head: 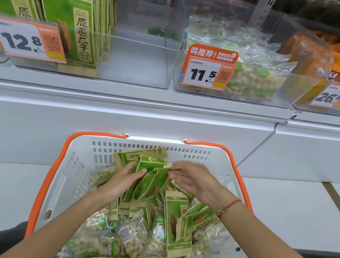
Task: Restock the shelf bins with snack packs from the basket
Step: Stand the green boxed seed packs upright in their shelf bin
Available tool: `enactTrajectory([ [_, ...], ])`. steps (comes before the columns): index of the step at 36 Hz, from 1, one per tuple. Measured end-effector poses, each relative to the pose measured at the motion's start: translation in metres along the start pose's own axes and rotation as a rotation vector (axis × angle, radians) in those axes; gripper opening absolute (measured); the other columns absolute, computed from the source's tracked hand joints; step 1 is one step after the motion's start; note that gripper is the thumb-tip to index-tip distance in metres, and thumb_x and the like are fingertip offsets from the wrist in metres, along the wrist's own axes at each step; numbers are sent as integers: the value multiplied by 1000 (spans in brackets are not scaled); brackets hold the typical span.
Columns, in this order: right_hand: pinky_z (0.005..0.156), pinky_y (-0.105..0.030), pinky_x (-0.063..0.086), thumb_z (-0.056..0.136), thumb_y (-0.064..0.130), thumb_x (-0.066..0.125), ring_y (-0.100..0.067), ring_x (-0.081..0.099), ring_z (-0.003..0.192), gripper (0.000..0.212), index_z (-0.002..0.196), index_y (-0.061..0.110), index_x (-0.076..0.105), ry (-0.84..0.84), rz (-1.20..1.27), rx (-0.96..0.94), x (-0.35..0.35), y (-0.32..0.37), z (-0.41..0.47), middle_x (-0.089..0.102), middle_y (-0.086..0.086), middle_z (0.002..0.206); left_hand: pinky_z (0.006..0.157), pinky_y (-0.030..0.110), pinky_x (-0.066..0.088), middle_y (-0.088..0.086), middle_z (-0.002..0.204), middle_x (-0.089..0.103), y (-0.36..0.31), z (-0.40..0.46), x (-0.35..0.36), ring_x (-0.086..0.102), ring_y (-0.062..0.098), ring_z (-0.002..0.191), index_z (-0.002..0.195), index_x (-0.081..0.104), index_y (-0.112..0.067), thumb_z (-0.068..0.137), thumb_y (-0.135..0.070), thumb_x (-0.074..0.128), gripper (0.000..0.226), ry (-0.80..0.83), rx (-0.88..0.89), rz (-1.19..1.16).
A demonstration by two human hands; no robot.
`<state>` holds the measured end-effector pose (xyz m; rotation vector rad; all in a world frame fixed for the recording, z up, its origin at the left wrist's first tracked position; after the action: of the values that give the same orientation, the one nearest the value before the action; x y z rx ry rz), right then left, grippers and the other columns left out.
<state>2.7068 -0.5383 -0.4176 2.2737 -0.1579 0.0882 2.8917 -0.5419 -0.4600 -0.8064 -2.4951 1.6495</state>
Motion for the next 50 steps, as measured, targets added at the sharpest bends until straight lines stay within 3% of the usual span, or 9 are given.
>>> enactTrajectory([
  [8, 56, -22, 58, 87, 0, 63, -15, 67, 53, 11, 96, 0, 57, -84, 591, 145, 8, -4, 7, 66, -17, 91, 113, 59, 19, -5, 159, 10, 2, 0, 14, 18, 23, 145, 148, 7, -47, 62, -95, 24, 101, 224, -30, -166],
  [13, 58, -27, 60, 89, 5, 62, -22, 70, 65, 15, 102, 3, 54, -21, 595, 148, 10, -1, 4, 68, -20, 95, 112, 38, 28, 2, 155, 26, 6, 2, 28, 36, 17, 135, 151, 12, -21, 73, -68, 54, 100, 133, -12, -83],
  [20, 62, -20, 51, 86, 32, 69, -13, 66, 75, 31, 110, 16, 59, 14, -535, -81, -18, 12, 4, 70, -4, 95, 115, 56, 17, 5, 154, 29, 36, 21, 14, 27, 24, 141, 146, 33, -15, 52, -79, 71, 119, 78, -142, -293],
  [25, 86, -30, 44, 77, 21, 77, -19, 52, 108, 54, 126, 22, 53, 112, -1600, -71, -47, -9, 16, 55, -5, 124, 105, 53, 37, 10, 118, 67, 17, 10, 7, 59, 29, 115, 115, 63, -21, 85, -47, 59, 39, 39, -202, -604],
  [30, 95, -33, 44, 82, 14, 70, -22, 47, 124, 56, 134, 26, 52, 115, -1956, -122, -63, -44, 20, 54, -4, 131, 101, 52, 41, 9, 109, 71, 18, 14, 10, 62, 28, 108, 111, 61, -21, 96, -37, 44, 28, 25, -180, -658],
  [37, 79, -28, 42, 84, 35, 68, -18, 57, 103, 26, 108, 25, 66, 30, -1745, -288, -88, -43, 28, 64, 2, 108, 91, 46, 47, 9, 110, 69, 22, 16, 9, 62, 26, 108, 115, 56, -19, 98, -33, 41, 26, -29, -165, -655],
  [41, 67, -26, 40, 89, 32, 65, -13, 55, 70, 21, 69, 26, 62, -42, -1070, -367, -92, -16, 23, 58, 8, 68, 96, 45, 44, 8, 106, 68, 23, 18, 3, 61, 24, 103, 111, 56, -17, 97, -27, 46, 20, -57, -134, -615],
  [45, 69, -12, 49, 93, 25, 59, -4, 69, 84, 17, 97, 13, 72, 45, -588, -240, -79, 2, 14, 74, 4, 92, 104, 46, 37, 7, 109, 66, 29, 23, -2, 59, 22, 105, 116, 53, -17, 97, -27, 46, 22, -105, -136, -581],
  [50, 83, -25, 51, 94, 30, 56, -14, 67, 101, 28, 111, 11, 69, 100, -444, -216, -61, 7, 13, 72, 0, 107, 99, 47, 42, 11, 109, 67, 27, 21, -2, 61, 24, 105, 115, 55, -15, 98, -30, 43, 25, -97, -146, -553],
])
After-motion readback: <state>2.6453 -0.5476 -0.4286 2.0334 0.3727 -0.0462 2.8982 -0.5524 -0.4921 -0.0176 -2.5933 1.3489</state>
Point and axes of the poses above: each hand's wrist, its own z-axis towards the middle knuckle, its own x-axis out of the palm, y = z × x, the point moved 1 cm from there along z, towards the middle knuckle
